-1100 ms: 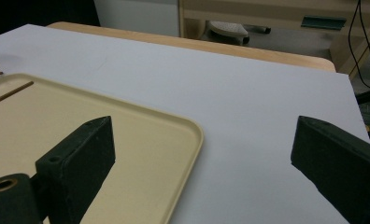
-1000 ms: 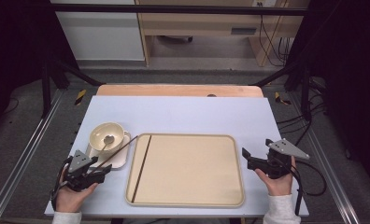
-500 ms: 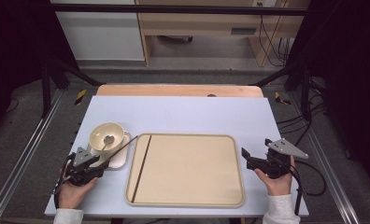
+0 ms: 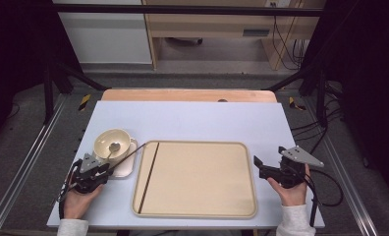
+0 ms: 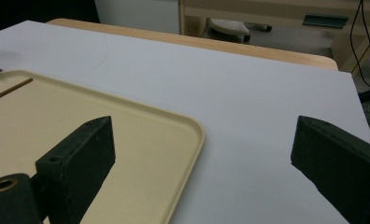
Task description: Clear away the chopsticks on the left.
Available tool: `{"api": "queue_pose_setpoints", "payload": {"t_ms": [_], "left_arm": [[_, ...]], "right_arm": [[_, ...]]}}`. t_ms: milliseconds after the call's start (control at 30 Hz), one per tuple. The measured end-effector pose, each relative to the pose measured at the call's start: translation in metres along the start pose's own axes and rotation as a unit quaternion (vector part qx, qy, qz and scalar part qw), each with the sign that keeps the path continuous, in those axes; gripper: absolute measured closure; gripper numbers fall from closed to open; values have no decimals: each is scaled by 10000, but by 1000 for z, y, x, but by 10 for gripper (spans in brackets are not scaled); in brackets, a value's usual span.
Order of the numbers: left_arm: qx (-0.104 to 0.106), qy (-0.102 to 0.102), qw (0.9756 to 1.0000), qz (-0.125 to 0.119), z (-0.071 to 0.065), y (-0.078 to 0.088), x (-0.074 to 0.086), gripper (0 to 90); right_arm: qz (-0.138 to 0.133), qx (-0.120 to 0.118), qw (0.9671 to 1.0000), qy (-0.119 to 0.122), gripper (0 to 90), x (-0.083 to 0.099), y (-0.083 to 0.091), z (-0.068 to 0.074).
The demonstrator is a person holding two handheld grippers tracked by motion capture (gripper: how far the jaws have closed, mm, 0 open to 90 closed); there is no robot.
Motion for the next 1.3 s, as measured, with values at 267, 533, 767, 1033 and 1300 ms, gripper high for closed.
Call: {"api": "queue_pose_setpoints", "payload": {"t_ms": [267, 533, 767, 1033, 1300], "left_arm": [[131, -40, 9999, -11, -2, 1, 1, 789], [289, -134, 9995, -27, -7, 2, -1, 837], [313, -130, 9994, -52, -9, 6, -3, 848], [341, -210, 9992, -87, -17, 12, -7, 849], [276, -229, 9991, -220, -29, 19, -17, 848]], "right_arm": [[-9, 1, 10000, -5, 69, 0, 0, 0], [-10, 3, 10000, -4, 69, 0, 0, 0], [-15, 9, 10000, -12, 69, 0, 1, -1], [-44, 5, 10000, -20, 69, -2, 3, -1], [-54, 8, 10000, -17, 68, -2, 3, -1]]}}
Point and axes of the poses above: each handheld gripper's, and its own axes: y roughly backward along the jaws, x roughly out of its underside, z roughly to its left, the point moved 4 cm from there along -y, roughly forward along the jaws, and after that the axes turned 11 degrees about -y, right-handed, at the moved point
